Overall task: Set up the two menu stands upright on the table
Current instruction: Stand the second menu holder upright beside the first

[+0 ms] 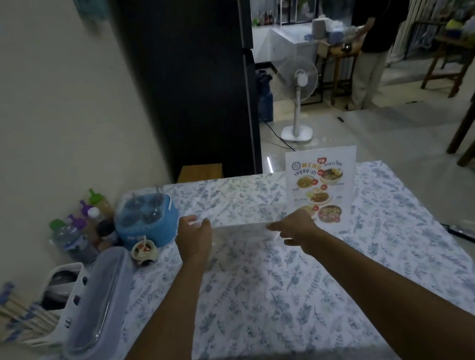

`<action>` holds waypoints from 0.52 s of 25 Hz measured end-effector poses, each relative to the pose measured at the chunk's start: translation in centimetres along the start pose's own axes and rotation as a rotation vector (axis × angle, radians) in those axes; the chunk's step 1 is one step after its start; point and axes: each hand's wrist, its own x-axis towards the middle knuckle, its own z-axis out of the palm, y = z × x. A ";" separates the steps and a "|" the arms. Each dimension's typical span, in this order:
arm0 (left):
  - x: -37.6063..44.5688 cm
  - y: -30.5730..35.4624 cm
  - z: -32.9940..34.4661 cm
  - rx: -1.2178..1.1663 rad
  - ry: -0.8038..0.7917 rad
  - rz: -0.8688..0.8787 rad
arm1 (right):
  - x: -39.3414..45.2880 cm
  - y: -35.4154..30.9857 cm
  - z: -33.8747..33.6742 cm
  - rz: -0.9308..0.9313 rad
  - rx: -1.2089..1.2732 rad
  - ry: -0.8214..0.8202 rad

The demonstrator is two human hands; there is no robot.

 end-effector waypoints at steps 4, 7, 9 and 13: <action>3.8 2.6 -0.2 0.017 -0.005 0.061 | 3.4 -3.4 1.0 -0.092 -0.146 0.039; 7.7 3.5 0.9 0.176 -0.047 0.173 | 7.0 -5.2 1.5 -0.123 -0.222 0.083; 10.5 3.7 2.1 0.227 -0.067 0.243 | 9.6 -5.5 1.6 -0.137 -0.317 0.110; 15.7 3.6 4.2 0.179 -0.123 0.295 | 13.4 -4.4 2.4 -0.181 -0.444 0.171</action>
